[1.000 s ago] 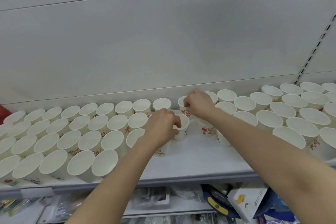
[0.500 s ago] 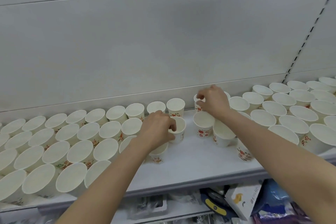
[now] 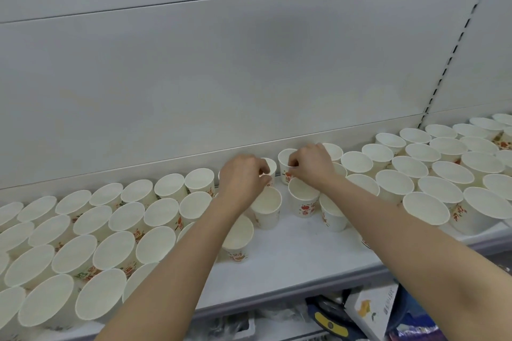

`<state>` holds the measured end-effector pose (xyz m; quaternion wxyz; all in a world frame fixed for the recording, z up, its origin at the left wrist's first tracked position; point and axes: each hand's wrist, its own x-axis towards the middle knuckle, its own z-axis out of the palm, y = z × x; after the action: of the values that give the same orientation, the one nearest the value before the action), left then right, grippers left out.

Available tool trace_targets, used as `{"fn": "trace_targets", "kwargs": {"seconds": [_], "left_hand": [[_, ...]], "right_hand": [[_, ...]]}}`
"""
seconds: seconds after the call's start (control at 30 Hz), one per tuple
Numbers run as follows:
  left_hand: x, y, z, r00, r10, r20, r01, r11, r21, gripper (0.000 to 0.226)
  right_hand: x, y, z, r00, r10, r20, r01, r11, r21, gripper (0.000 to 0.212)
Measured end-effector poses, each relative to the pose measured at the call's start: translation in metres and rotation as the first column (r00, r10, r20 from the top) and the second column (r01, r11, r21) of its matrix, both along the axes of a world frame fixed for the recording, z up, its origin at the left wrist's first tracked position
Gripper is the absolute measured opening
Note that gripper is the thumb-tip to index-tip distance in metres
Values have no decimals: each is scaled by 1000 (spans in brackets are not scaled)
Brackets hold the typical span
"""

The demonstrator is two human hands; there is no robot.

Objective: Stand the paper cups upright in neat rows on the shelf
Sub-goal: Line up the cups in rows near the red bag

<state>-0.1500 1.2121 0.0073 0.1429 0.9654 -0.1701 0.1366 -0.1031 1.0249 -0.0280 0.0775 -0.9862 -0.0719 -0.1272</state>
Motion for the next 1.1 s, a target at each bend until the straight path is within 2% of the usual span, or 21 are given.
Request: {"fn": "trace_targets", "kwargs": {"seconds": [0.1, 0.17, 0.23, 0.33, 0.4, 0.5, 0.63, 0.7, 0.87, 1.0, 1.1], "left_hand": [[24, -10, -1, 998, 61, -22, -60, 997, 48, 21], [35, -18, -4, 996, 79, -49, -75, 994, 83, 22], [42, -28, -5, 998, 61, -35, -58, 995, 76, 21], [50, -49, -2, 998, -62, -33, 66, 987, 148, 25], [54, -63, -1, 990, -102, -96, 123, 962, 246, 28], [58, -77, -3, 990, -58, -127, 98, 938, 332, 19], [59, -81, -7, 994, 5, -108, 35, 932, 360, 18], [57, -80, -7, 996, 17, -91, 18, 930, 368, 19], [51, -77, -8, 998, 33, -45, -13, 921, 389, 21], [48, -73, -5, 999, 42, -26, -28, 921, 389, 17], [46, -67, -4, 998, 30, -46, -14, 949, 314, 19]], "right_hand": [[3, -3, -3, 998, 44, -41, -41, 997, 65, 12], [3, -9, 0, 992, 109, -62, -96, 978, 183, 16], [0, -24, 8, 993, 121, -9, -114, 955, 273, 14], [1, -65, 20, 997, 9, 79, -25, 978, 208, 8], [3, -91, 24, 999, -54, 5, 53, 988, 145, 10], [5, -107, 21, 996, -75, -50, 80, 991, 110, 13], [14, -95, 14, 996, -65, -59, 72, 990, 125, 29], [19, -84, 14, 993, -79, -84, 85, 994, 65, 34], [23, -67, 12, 991, -121, -64, 121, 993, -5, 16], [23, -56, 9, 994, -105, -5, 105, 994, 2, 19], [19, -51, 7, 997, -71, -23, 72, 997, 41, 22]]}}
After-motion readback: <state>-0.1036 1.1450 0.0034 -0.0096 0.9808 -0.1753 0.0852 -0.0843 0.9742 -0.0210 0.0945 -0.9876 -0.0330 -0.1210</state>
